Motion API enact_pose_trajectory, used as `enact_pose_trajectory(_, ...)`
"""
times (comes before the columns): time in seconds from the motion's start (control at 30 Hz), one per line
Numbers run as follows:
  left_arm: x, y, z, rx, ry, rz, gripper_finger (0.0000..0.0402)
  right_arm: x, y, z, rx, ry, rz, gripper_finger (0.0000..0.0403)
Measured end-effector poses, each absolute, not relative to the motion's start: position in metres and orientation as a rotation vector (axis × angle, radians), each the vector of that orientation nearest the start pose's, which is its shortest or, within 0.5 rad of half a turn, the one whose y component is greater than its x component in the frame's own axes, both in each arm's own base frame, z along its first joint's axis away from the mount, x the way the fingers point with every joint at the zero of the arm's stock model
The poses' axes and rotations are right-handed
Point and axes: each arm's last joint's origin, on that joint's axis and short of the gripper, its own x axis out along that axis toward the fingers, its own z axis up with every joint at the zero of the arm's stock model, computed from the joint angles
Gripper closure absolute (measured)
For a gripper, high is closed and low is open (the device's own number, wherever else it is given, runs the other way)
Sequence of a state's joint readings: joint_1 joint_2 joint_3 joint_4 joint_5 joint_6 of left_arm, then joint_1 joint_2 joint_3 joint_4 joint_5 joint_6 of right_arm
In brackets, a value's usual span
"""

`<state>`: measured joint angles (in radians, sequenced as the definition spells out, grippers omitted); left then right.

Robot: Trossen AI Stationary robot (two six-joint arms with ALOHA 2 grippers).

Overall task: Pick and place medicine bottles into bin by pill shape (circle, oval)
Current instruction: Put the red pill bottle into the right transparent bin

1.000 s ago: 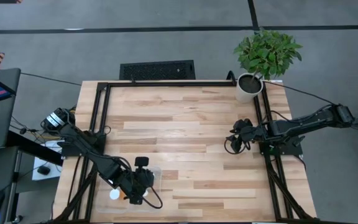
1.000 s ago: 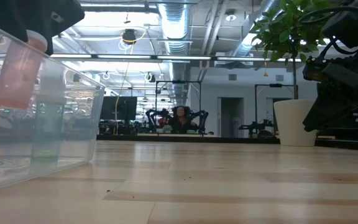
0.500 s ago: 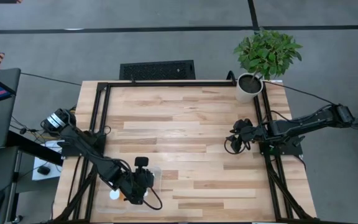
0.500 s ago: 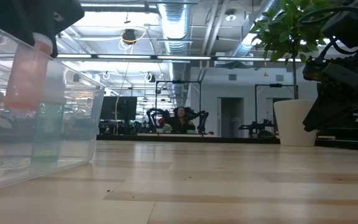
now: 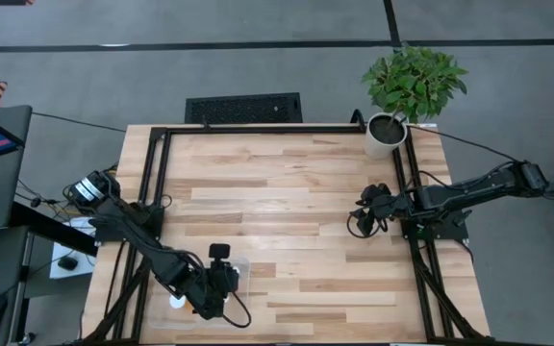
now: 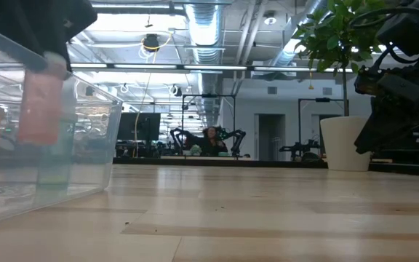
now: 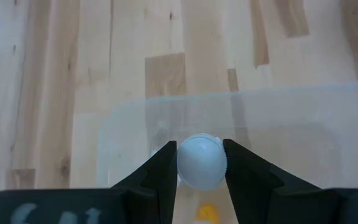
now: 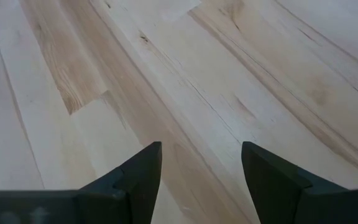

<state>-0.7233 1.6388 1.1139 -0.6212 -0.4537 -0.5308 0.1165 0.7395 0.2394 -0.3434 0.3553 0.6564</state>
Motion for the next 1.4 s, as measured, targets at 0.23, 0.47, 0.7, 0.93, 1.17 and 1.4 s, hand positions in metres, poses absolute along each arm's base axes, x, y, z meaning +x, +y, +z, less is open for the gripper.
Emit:
enact_pose_trajectory(0.23, 0.248, -0.207, 0.203, 0.153, 0.982, 0.013, 0.0295, 0.131, 0.005, 0.145, 0.414, 0.718, -0.482, 0.0168)
enact_pose_trajectory(0.47, 0.25, -0.209, 0.195, 0.166, 1.011, 0.004, 0.0295, 0.13, 0.005, 0.144, 0.41, 0.73, -0.486, 0.0168)
enact_pose_trajectory(0.7, 0.253, -0.214, 0.18, 0.19, 1.045, 0.002, 0.0295, 0.13, 0.005, 0.144, 0.409, 0.732, -0.487, 0.0168)
enact_pose_trajectory(0.93, 0.255, -0.217, 0.178, 0.223, 1.063, 0.0, 0.0295, 0.13, 0.005, 0.144, 0.41, 0.73, -0.487, 0.0168)
enact_pose_trajectory(1.17, 0.256, -0.219, 0.186, 0.227, 1.07, -0.014, 0.0295, 0.131, 0.005, 0.144, 0.411, 0.729, -0.486, 0.0168)
enact_pose_trajectory(1.4, 0.256, -0.218, 0.186, 0.213, 1.08, -0.009, 0.0273, 0.131, 0.005, 0.144, 0.411, 0.729, -0.486, 0.0168)
